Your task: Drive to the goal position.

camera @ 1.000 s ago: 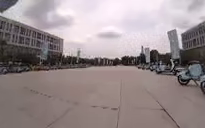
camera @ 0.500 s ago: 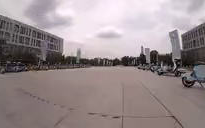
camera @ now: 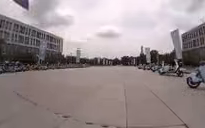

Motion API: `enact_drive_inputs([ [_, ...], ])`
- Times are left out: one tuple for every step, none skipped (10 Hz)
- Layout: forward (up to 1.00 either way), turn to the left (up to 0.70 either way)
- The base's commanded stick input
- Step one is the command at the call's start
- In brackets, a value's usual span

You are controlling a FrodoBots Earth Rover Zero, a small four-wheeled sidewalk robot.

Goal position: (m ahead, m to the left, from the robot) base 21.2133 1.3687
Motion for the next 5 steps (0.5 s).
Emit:
enact_drive_inputs([
  [0.45, 0.00],
  [0.45, 0.00],
  [0.45, 0.00],
  [0.45, 0.00],
  [0.45, 0.00],
])
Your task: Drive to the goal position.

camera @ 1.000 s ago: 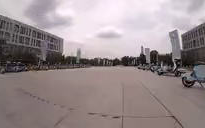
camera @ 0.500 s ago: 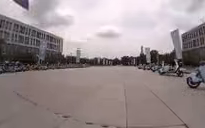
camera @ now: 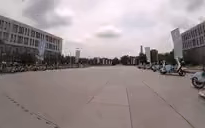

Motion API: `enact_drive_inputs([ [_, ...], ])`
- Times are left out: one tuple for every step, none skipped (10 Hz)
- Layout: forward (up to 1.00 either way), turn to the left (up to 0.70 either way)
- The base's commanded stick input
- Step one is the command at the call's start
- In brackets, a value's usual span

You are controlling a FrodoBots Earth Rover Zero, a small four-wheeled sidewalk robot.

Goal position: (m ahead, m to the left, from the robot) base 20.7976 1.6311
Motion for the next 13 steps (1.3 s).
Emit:
enact_drive_inputs([
  [0.45, 0.00],
  [0.45, 0.00],
  [0.45, 0.00],
  [0.45, 0.00],
  [0.45, 0.00],
  [0.45, 0.00],
  [0.45, 0.00],
  [0.45, 0.00],
  [0.45, 0.00],
  [0.45, 0.00],
  [0.45, 0.00],
  [0.45, 0.00],
  [0.45, 0.00],
])
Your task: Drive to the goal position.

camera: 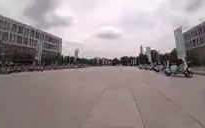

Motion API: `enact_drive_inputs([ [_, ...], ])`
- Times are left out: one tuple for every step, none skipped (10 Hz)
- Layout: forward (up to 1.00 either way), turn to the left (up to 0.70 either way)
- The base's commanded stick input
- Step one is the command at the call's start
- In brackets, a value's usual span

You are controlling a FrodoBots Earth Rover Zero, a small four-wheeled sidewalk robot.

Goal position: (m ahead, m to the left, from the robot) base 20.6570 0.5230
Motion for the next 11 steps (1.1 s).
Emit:
enact_drive_inputs([
  [0.45, 0.00],
  [0.45, 0.00],
  [0.45, 0.00],
  [0.45, 0.00],
  [0.45, 0.00],
  [0.45, 0.00],
  [0.45, 0.00],
  [0.45, 0.00],
  [0.45, 0.00],
  [0.45, 0.00],
  [0.45, 0.00],
])
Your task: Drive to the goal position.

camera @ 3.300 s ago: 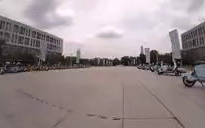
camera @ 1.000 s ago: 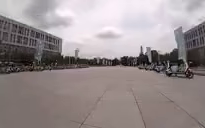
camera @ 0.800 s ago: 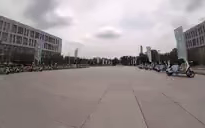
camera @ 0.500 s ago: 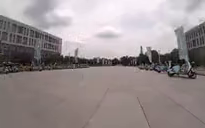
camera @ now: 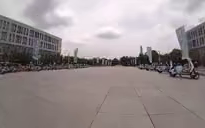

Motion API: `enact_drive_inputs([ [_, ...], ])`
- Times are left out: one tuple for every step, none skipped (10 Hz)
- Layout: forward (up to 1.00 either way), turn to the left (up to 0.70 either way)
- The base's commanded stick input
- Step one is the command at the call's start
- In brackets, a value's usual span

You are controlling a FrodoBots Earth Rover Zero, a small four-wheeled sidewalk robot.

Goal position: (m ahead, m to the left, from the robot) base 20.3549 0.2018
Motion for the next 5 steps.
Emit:
enact_drive_inputs([
  [0.45, 0.00],
  [0.45, 0.00],
  [0.45, 0.00],
  [0.45, 0.00],
  [0.45, 0.00],
])
